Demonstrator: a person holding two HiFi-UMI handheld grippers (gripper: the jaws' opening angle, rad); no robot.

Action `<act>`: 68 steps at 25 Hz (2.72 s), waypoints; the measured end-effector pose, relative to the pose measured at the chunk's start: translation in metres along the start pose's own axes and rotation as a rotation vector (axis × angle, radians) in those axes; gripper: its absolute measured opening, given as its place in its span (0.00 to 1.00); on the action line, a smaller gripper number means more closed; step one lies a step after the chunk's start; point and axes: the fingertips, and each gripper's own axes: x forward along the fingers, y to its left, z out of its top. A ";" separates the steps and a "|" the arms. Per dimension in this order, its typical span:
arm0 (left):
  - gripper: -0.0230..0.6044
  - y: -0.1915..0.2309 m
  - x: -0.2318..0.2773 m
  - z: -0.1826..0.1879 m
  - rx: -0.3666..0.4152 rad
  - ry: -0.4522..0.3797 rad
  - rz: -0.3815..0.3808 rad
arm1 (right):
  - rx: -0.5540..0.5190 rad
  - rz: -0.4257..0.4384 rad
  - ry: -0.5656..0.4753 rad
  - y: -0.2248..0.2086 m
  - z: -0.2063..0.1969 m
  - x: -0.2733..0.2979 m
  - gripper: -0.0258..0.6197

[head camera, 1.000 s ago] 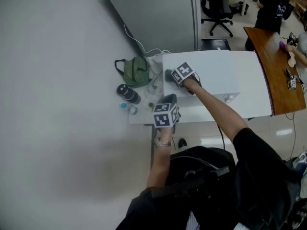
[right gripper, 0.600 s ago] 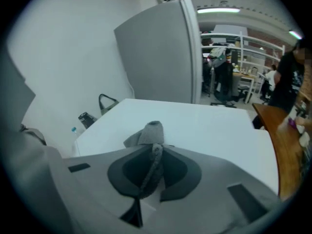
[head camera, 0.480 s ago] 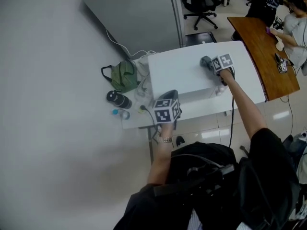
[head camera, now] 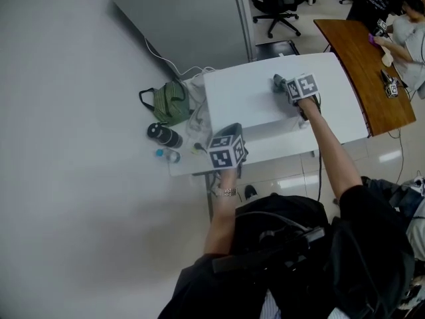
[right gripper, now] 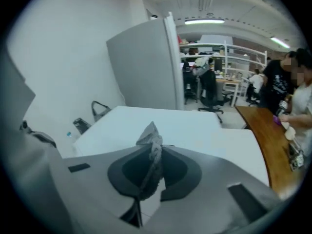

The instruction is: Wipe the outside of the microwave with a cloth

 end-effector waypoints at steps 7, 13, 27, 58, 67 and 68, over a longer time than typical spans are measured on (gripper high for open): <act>0.03 0.028 -0.019 -0.014 -0.028 0.012 0.080 | -0.202 0.384 0.054 0.242 0.002 0.047 0.10; 0.03 0.045 -0.030 -0.016 -0.038 0.010 0.124 | -0.294 0.357 0.148 0.259 -0.019 0.069 0.10; 0.03 -0.024 0.018 -0.018 0.015 0.050 -0.043 | 0.081 0.083 0.023 -0.021 -0.084 -0.034 0.10; 0.03 -0.099 -0.060 -0.065 0.049 -0.011 0.035 | 0.036 0.180 -0.177 0.166 -0.163 -0.086 0.11; 0.03 -0.061 -0.110 -0.092 0.045 0.005 0.077 | 0.036 0.100 -0.102 0.255 -0.208 -0.089 0.11; 0.03 -0.060 -0.114 -0.096 0.048 0.006 0.078 | 0.030 0.085 -0.092 0.259 -0.211 -0.091 0.11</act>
